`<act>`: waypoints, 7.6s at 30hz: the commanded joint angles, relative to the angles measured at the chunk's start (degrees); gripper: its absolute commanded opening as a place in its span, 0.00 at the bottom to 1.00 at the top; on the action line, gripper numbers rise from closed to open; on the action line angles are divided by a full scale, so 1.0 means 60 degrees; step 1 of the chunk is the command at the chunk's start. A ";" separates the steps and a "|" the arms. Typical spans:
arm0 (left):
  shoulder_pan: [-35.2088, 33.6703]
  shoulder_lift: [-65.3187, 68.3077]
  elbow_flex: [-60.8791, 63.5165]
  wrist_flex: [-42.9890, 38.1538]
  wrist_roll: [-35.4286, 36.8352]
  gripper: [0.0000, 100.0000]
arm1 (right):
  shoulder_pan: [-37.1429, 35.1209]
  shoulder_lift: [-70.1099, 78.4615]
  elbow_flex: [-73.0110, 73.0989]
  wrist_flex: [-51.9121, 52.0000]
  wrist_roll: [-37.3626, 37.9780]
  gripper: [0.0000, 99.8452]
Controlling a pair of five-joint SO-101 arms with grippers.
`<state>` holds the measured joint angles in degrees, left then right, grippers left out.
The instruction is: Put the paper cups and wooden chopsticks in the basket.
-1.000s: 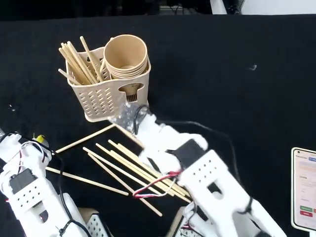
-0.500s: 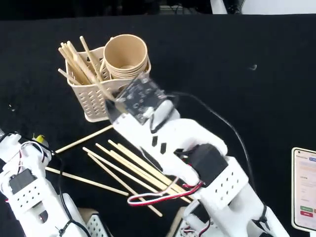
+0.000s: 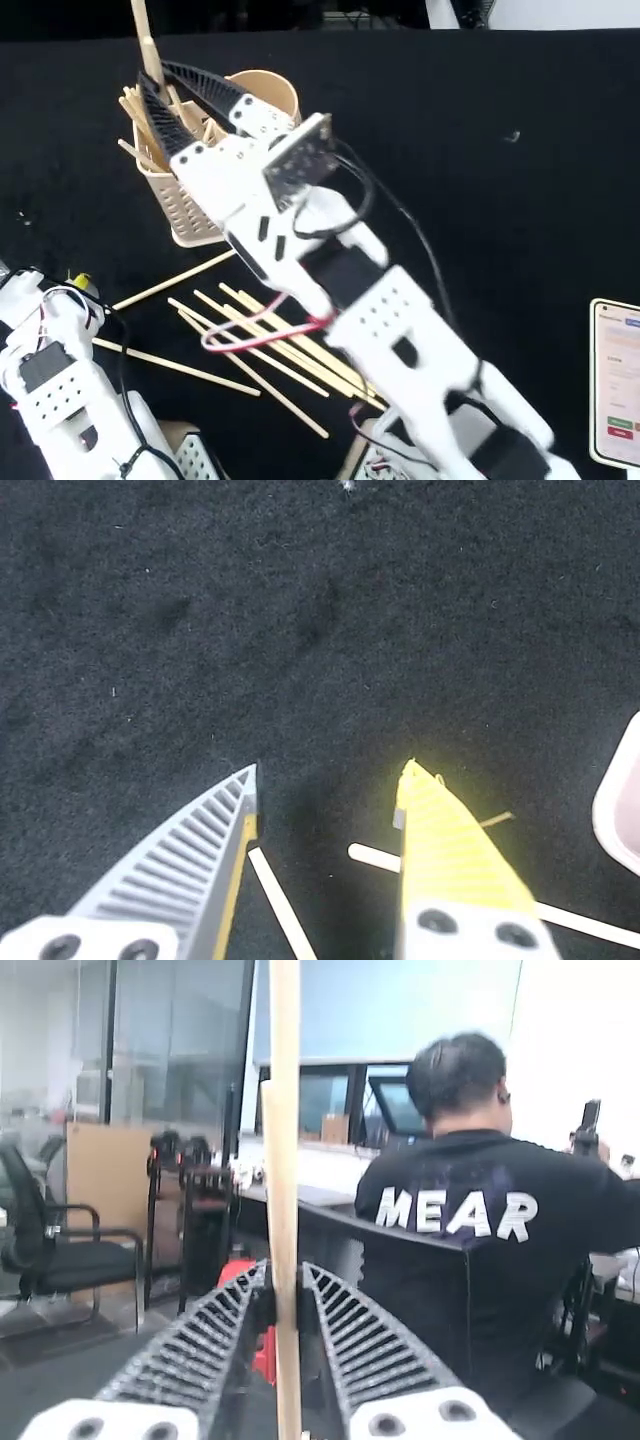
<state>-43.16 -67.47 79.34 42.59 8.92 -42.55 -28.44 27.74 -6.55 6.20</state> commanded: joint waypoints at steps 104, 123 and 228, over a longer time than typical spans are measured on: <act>-0.0051 -0.0059 -0.0066 -0.0147 0.0059 0.23 | 0.0278 0.4769 0.2322 0.9685 0.4190 0.01; -0.0037 -0.0059 -0.0066 -0.0147 0.0059 0.23 | 0.0352 -0.3612 0.0960 1.2103 0.2535 0.01; -0.0081 -0.0059 -0.0066 -0.0103 0.0059 0.23 | -0.0234 0.4432 0.2952 1.0344 0.4615 0.01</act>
<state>-43.16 -67.47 79.34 42.59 8.92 -44.57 -2.24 44.44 52.97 30.99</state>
